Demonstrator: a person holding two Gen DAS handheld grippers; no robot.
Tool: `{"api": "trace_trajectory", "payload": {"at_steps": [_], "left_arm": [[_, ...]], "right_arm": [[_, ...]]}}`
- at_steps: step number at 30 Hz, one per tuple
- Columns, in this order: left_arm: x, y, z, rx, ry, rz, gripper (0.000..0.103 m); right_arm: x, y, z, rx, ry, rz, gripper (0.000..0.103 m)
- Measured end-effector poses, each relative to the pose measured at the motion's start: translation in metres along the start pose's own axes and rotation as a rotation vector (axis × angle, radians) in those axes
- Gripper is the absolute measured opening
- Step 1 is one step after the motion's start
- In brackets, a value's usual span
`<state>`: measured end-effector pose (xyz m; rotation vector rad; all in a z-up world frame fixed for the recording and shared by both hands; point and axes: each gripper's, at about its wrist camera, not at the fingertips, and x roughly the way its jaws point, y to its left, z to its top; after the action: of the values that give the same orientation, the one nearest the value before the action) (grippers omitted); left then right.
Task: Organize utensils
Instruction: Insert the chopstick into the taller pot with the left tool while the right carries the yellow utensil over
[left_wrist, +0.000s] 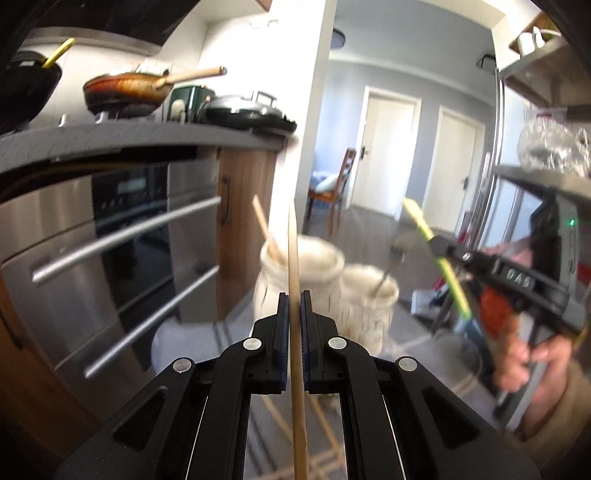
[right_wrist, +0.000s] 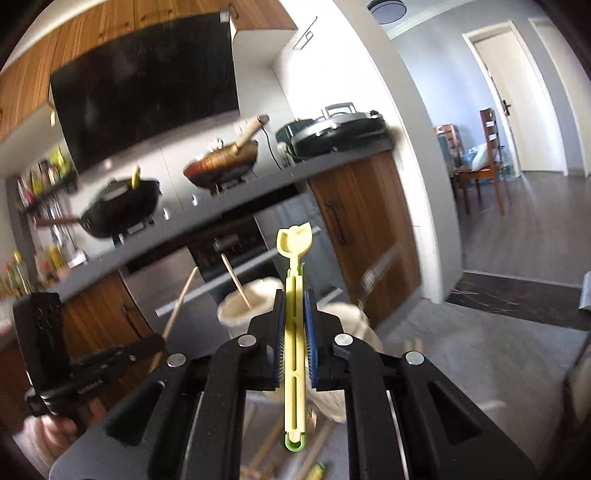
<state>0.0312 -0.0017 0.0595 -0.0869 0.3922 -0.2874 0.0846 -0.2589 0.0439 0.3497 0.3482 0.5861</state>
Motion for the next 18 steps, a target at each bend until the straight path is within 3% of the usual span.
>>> {"api": "trace_trajectory", "payload": {"at_steps": [2,9,15,18], "left_arm": [[0.014,0.000,0.019,-0.014,-0.042,-0.053,0.007],[0.060,-0.006,0.058,-0.033,-0.149,-0.060,0.007],[0.076,-0.006,0.071,-0.049,-0.286,-0.019,0.007],[0.089,-0.006,0.069,-0.036,-0.294,0.022,0.007]], "right_arm": [[0.013,-0.004,0.010,0.028,-0.018,0.022,0.010],[0.049,-0.008,0.021,0.011,-0.032,0.005,0.010],[0.066,-0.011,0.009,-0.021,-0.016,0.000,0.010],[0.070,-0.012,0.003,-0.033,-0.024,-0.013,0.010]]}}
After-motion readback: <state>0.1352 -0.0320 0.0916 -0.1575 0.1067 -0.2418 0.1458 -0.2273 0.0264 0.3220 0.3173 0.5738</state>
